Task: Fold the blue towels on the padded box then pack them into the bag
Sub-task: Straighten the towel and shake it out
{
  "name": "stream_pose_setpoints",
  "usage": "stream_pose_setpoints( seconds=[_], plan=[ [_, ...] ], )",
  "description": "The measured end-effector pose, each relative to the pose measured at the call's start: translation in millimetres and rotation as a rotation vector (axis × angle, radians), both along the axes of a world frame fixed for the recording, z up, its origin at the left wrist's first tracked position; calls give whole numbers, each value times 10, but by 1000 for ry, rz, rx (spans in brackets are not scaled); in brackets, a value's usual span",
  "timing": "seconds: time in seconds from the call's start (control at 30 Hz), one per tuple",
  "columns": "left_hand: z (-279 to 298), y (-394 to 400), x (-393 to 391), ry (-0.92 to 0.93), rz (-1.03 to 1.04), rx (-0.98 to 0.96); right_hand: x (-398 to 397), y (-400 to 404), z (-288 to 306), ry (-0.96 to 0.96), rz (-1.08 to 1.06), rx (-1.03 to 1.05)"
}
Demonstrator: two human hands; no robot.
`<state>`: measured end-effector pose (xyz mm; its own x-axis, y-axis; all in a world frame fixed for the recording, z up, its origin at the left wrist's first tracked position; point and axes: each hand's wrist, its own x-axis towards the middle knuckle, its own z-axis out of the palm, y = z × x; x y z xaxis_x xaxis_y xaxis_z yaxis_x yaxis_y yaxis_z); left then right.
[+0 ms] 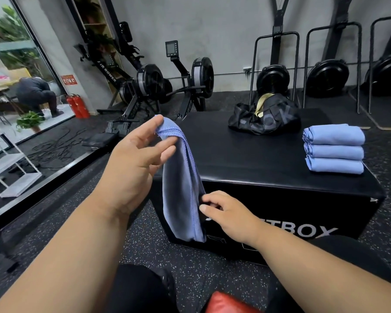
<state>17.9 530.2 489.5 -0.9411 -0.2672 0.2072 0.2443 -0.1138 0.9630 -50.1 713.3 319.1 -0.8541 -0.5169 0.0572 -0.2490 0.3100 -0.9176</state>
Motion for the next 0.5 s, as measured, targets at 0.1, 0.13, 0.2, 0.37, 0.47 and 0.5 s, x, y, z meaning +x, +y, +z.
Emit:
stream_pose_setpoints(
  seconds=[0.1, 0.13, 0.2, 0.37, 0.47, 0.5],
  plan=[
    [11, -61, 14, 8, 29, 19, -7, -35, 39, -9, 19, 12],
    [10, -85, 19, 11, 40, 27, -8, -33, 61, 5, 42, 26],
    [5, -139, 23, 13, 53, 47, -10, -16, 102, 9, 74, 32],
    [50, -244, 22, 28, 77, 95, -31, 76, 98, 52, 110, 20],
    [52, -262, 23, 35, 106, 100, -59, 157, 90, 85, 78, -5],
    [47, -270, 23, 42, 113, 96, -72, 176, 87, 100, 35, -25]
  ],
)
